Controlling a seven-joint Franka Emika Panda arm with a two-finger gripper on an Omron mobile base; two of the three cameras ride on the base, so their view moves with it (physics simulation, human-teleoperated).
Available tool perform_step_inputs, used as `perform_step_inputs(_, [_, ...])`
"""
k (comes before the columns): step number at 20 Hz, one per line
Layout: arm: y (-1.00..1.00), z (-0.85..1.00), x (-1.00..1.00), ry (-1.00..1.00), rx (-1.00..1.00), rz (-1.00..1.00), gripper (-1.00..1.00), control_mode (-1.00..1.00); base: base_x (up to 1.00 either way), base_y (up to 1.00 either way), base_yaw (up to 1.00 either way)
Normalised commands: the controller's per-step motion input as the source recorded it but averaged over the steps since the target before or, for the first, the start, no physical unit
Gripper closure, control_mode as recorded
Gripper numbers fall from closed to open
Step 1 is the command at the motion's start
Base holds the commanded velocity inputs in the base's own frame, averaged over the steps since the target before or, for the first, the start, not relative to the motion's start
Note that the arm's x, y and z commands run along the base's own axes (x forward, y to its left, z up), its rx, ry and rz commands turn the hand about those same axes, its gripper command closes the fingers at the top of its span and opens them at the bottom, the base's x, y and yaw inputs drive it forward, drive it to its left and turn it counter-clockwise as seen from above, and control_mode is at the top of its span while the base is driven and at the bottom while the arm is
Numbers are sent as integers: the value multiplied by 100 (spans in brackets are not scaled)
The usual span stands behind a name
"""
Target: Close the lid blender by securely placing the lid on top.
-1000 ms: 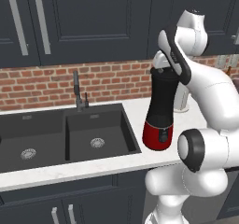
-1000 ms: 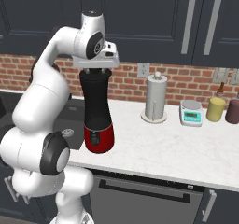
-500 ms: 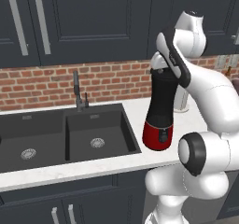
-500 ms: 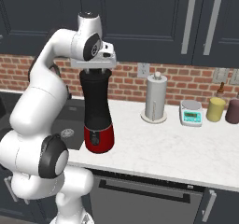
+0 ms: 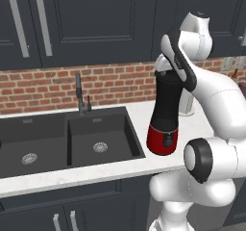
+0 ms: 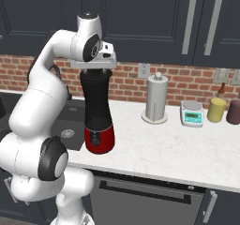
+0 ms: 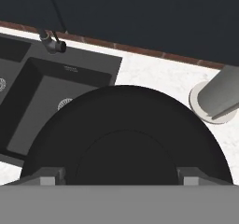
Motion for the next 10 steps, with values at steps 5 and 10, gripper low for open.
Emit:
perform_step_inputs(5, [0,0,0,0,0,0,-100,-100,0,0,0])
perform_step_inputs(10, [0,0,-5,0,0,0,-100,-100,0,0,0])
